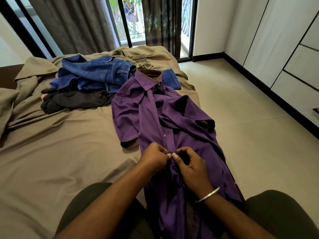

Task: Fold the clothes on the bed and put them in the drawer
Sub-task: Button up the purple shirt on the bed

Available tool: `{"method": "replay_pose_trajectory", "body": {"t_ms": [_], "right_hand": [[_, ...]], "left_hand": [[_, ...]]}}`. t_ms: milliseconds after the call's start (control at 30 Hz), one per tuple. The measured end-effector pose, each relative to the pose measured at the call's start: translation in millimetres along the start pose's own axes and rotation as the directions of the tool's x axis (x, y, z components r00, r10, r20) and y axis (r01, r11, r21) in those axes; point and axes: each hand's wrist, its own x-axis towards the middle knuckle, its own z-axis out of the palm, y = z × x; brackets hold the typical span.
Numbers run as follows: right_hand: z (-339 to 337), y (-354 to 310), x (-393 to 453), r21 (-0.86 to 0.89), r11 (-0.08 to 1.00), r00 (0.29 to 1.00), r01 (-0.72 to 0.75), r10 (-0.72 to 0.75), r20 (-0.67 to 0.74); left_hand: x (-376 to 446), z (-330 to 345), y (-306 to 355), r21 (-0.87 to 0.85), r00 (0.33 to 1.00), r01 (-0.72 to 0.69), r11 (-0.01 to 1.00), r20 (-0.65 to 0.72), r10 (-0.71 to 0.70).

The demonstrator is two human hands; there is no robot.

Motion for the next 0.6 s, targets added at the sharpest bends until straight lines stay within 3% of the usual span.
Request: {"method": "replay_pose_trajectory", "body": {"t_ms": [133, 400, 500, 600], "right_hand": [[-5.3, -8.8, -4.7, -0.087, 0.995, 0.992, 0.042, -0.031, 0.124], [-18.2, -6.8, -18.9, -0.08, 0.997, 0.938, 0.011, 0.018, 0.345], [-21.7, -8.5, -13.5, -0.113, 0.993, 0.947, 0.044, -0.006, 0.322], [-24.4, -10.5, -2.9, -0.264, 0.957, 0.989, 0.121, -0.094, 0.114]], "left_hand": [[-5.4, -2.6, -0.5, 0.035, 0.994, 0.083, 0.996, 0.064, -0.085], [-32.2, -8.1, 5.8, 0.111, 0.951, 0.219, 0.969, 0.198, -0.237], [-27.9, -11.3, 2.2, 0.148, 0.982, 0.147, 0.978, 0.098, -0.163], [-13.0, -18.3, -2.3, 0.226, 0.984, 0.02, 0.974, -0.179, 0.021]]}}
